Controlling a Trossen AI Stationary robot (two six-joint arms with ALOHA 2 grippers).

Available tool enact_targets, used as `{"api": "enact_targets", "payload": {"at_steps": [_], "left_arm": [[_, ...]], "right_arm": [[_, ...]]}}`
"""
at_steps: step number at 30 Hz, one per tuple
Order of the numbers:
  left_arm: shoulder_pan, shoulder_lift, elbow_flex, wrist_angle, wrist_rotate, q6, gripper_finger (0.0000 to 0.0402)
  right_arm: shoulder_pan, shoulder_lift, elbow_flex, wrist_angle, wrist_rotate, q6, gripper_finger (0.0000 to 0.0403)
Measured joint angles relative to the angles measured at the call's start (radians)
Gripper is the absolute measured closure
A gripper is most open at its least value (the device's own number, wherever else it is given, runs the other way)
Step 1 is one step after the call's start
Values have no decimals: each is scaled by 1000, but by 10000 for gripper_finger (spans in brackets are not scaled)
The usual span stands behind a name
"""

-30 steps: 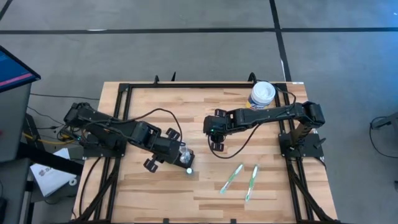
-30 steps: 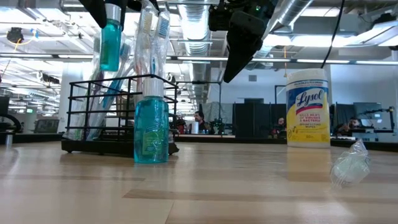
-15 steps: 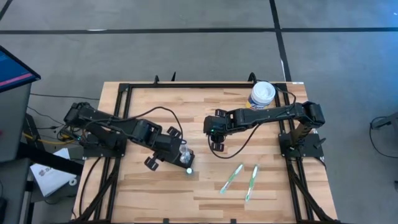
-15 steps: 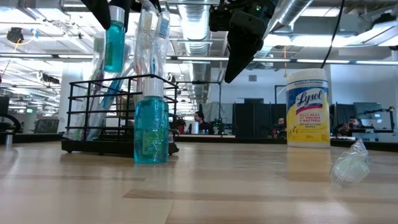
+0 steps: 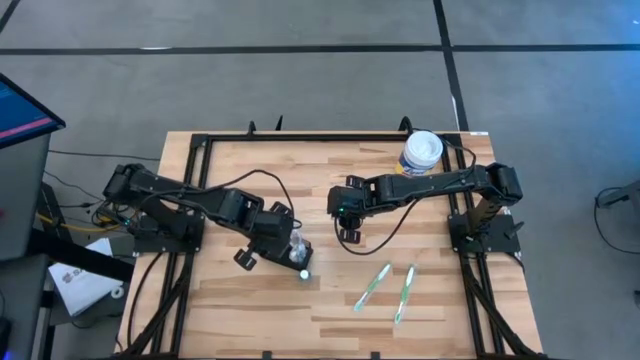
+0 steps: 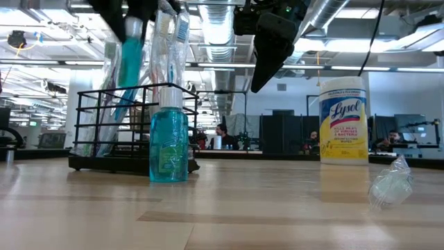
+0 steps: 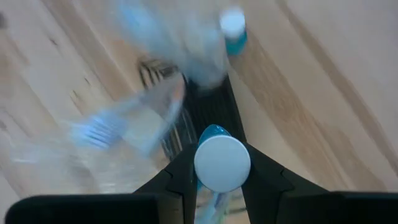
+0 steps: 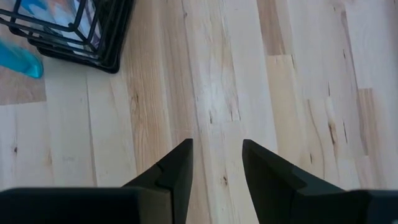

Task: Pick & Place toothbrushing station
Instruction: Put the top blue mouthwash into the middle compartment of the wire organizer

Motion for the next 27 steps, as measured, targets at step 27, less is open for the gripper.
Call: {"api": "enact_targets", "payload": {"at_steps": [27], "left_arm": [[10, 0, -90, 128, 38, 44, 317]], "right_arm": [[0, 0, 0, -4, 0, -2, 274]]}}
